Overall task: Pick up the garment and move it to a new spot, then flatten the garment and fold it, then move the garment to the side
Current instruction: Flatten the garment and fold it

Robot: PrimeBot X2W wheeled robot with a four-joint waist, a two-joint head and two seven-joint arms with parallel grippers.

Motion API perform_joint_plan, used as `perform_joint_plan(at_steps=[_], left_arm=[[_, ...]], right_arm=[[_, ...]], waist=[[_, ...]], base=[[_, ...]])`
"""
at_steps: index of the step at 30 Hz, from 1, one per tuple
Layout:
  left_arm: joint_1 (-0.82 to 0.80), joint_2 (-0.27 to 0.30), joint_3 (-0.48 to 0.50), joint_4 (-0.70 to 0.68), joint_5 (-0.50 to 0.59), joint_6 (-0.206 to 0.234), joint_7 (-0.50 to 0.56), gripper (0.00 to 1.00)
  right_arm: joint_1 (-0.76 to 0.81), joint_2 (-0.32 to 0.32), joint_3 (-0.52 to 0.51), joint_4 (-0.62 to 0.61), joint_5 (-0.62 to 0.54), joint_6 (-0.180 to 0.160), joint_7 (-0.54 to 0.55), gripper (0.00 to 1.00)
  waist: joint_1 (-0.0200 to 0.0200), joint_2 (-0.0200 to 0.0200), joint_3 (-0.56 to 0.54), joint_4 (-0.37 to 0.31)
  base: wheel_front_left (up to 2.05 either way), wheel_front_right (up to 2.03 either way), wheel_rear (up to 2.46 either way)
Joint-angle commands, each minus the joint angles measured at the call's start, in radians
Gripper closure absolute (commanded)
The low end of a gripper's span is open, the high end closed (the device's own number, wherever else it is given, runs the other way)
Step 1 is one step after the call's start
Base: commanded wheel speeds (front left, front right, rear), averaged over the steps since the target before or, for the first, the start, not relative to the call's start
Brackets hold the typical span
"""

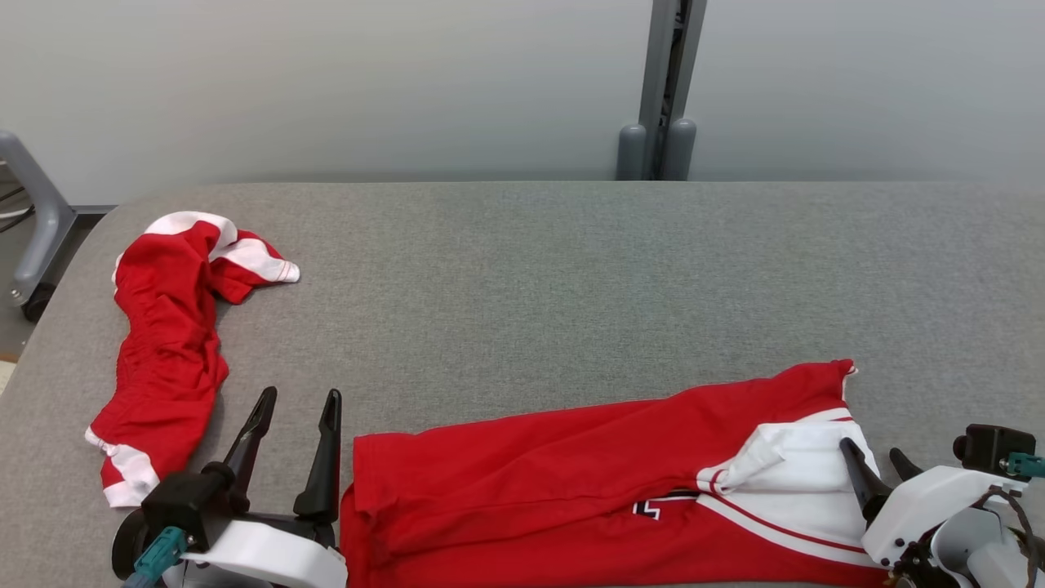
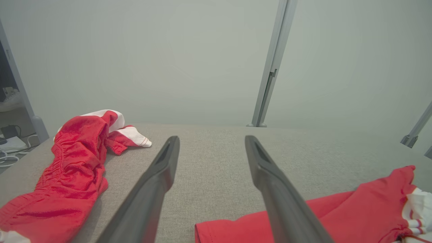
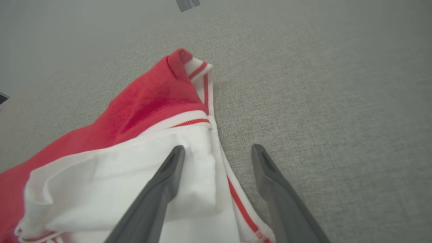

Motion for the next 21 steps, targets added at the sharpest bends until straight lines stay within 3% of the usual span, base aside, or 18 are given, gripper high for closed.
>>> perform_joint_plan(at_steps=[1,9,10,12,13,21], left_arm=[[0.013,-0.007,0.013,-0.004,0.018,-0.011,-0.002,0.0],[0.038,-0.061,0.06,-0.011,0.086,-0.06,-0.002,0.0],[0.039,-0.069,0.065,-0.009,0.092,-0.066,-0.002,0.0],[0.04,-0.078,0.076,-0.004,0.105,-0.08,-0.002,0.0],[0.04,-0.083,0.082,-0.002,0.111,-0.087,-0.002,0.0],[0.039,-0.109,0.123,0.015,0.146,-0.119,-0.002,0.0]], right_arm=[[-0.009,-0.005,0.01,0.007,0.018,0.001,0.012,0.0],[-0.006,-0.016,0.087,0.009,0.101,0.001,0.081,0.0],[-0.005,-0.017,0.098,0.008,0.11,0.001,0.089,0.38],[-0.006,-0.021,0.112,0.003,0.124,0.001,0.094,0.75],[-0.008,-0.023,0.12,0.001,0.13,0.001,0.092,1.0],[-0.031,-0.041,0.157,-0.019,0.168,0.001,0.048,1.0]], waist=[[0.0,-0.0001,0.003,0.006],[0.0,-0.0001,0.009,0.022],[0.0,-0.0001,0.009,0.022],[0.0,-0.0001,0.01,0.023],[0.0,-0.0001,0.01,0.023],[0.0,-0.0001,0.009,0.019]], base=[[0.0,0.0,0.0],[0.0,0.0,0.0],[0.0,0.0,0.0],[0.0,0.0,0.0],[0.0,0.0,0.0],[0.0,0.0,0.0]])
